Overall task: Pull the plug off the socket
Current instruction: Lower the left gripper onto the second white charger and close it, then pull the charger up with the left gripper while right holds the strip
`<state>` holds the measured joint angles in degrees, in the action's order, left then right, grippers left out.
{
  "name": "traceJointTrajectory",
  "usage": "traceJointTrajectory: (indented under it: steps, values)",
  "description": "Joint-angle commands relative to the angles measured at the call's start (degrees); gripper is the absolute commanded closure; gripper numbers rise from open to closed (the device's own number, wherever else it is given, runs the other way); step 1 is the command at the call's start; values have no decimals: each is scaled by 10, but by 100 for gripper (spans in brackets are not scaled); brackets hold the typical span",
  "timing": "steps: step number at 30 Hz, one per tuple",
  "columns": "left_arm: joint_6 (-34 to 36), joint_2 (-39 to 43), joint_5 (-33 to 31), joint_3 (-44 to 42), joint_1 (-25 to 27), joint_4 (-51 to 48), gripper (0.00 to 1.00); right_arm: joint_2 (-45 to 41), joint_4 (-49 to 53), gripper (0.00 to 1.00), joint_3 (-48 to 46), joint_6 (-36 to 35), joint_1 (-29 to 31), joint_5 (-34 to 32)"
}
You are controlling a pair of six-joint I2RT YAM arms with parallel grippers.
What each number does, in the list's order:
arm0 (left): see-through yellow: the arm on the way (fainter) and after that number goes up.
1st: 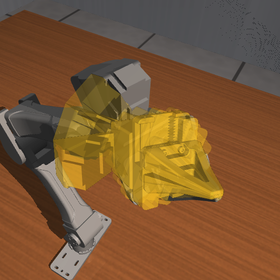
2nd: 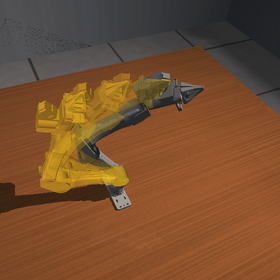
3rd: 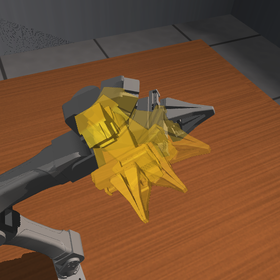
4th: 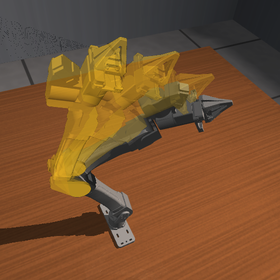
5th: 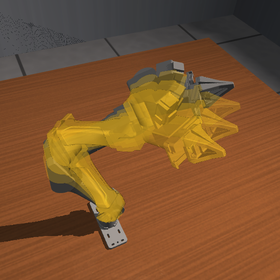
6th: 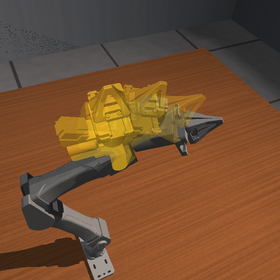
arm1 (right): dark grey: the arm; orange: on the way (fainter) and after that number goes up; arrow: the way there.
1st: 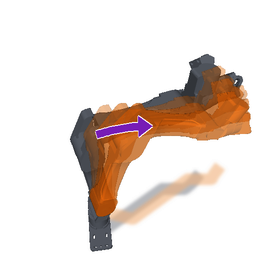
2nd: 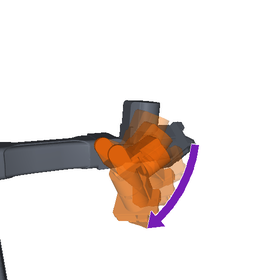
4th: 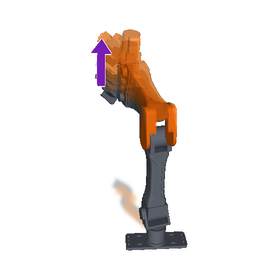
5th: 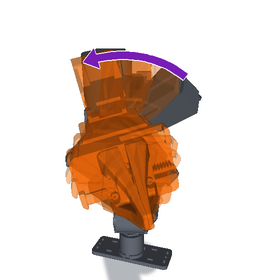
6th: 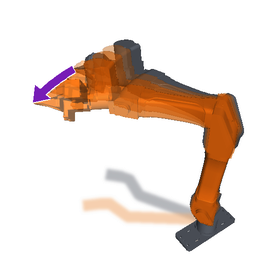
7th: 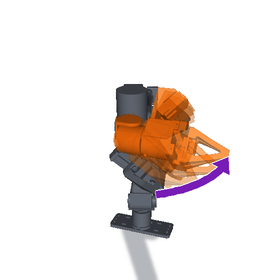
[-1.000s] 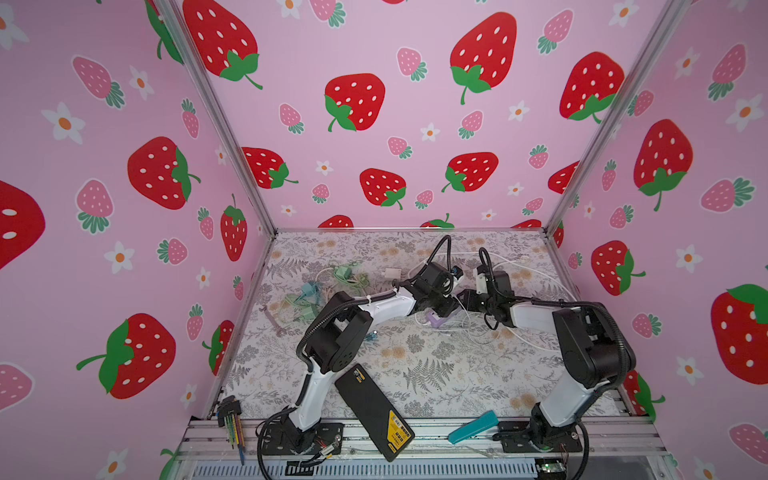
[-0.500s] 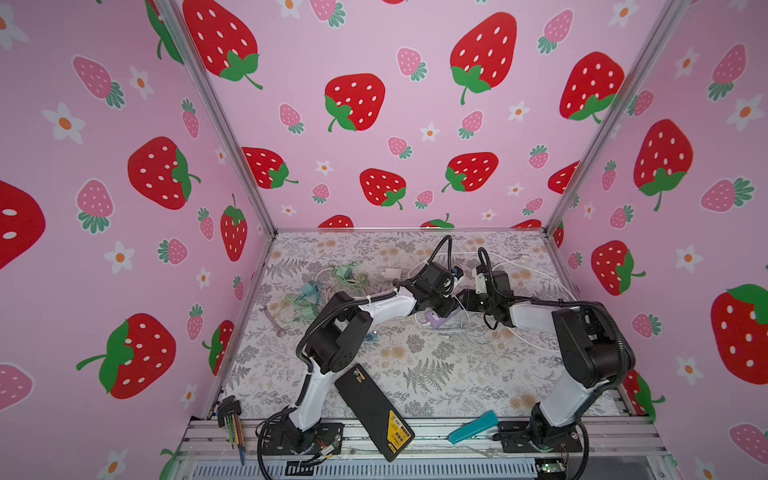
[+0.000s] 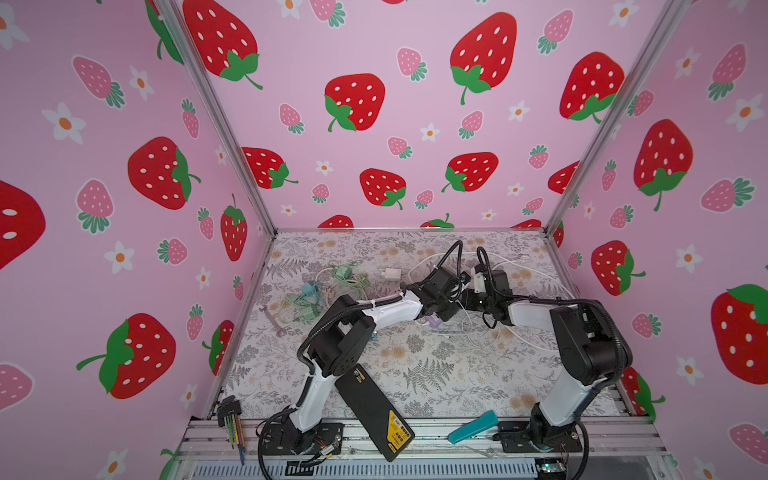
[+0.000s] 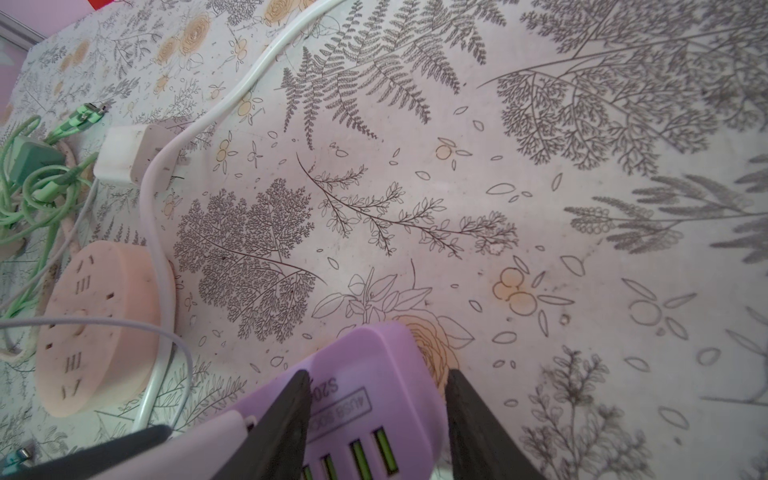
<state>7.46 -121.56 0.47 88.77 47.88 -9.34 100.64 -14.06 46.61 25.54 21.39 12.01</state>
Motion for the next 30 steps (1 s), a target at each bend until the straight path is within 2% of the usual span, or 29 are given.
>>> traceJointTrajectory:
  steps: [1,14,25,30]
  values:
    - [22,26,-65,22,-13,-17,73,25,102,46,-26,-18,4,-11]
    - [9,26,-46,6,-25,-5,74,-11,86,43,-42,-24,5,10]
    - [3,35,-35,9,-33,-7,75,27,118,45,-21,-27,8,-14]
    - [-36,47,19,-3,-59,6,76,29,123,45,-19,-28,9,-17]
